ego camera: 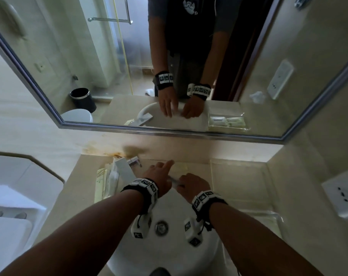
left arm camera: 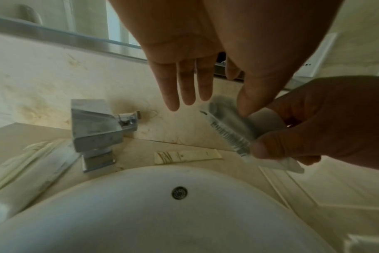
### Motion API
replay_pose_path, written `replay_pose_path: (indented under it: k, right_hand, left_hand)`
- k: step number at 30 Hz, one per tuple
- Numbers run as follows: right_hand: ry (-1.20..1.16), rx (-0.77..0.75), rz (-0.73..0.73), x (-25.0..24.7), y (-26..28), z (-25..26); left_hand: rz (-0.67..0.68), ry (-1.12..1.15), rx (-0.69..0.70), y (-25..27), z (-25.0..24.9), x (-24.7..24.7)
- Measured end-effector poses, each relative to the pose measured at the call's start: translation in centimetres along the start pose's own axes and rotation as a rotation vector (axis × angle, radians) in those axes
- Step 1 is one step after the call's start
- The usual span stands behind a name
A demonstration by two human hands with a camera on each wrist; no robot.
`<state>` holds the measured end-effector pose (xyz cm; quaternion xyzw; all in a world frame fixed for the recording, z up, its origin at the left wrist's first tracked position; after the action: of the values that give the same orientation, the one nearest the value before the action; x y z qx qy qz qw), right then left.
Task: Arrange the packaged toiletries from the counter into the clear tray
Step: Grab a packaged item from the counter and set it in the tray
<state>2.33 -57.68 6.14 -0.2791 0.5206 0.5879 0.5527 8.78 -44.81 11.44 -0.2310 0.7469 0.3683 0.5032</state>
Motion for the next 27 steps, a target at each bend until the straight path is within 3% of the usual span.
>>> replay_pose_path:
  k: [10, 19, 24, 27]
  right_hand:
    - [-0.038, 0.06, -0.188, -0.6, 7.1, -6.0]
    - [-0.263, 0.132, -0.378, -0.2, 11.0, -10.8]
    - [-0.504, 0.41, -0.389, -0.1, 12.8, -13.2]
    - [-0.655, 0.432, -0.335, 0.0, 13.3, -14.1]
  left_hand:
    - [0.292, -0.021, 0.071, 0.4, -8.8, 4.6]
    - [0.249, -0.007, 0.053, -0.2, -13.4, 6.8]
    - [0.168, 0.134, -0.009, -0.4, -14.3, 7.5]
    - [0.143, 0.187, -0.01, -0.2, -15.6, 8.0]
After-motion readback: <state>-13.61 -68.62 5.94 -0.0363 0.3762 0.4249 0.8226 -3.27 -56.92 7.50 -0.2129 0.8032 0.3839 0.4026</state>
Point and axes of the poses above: each hand's wrist, its own y-axis away from the middle knuckle, its own x-axis out of the palm, z = x × y, the point moved 4 cm from there along -y, towards the middle knuckle, and after that the axes turned 2 degrees about -y, right-handed, at the moved point
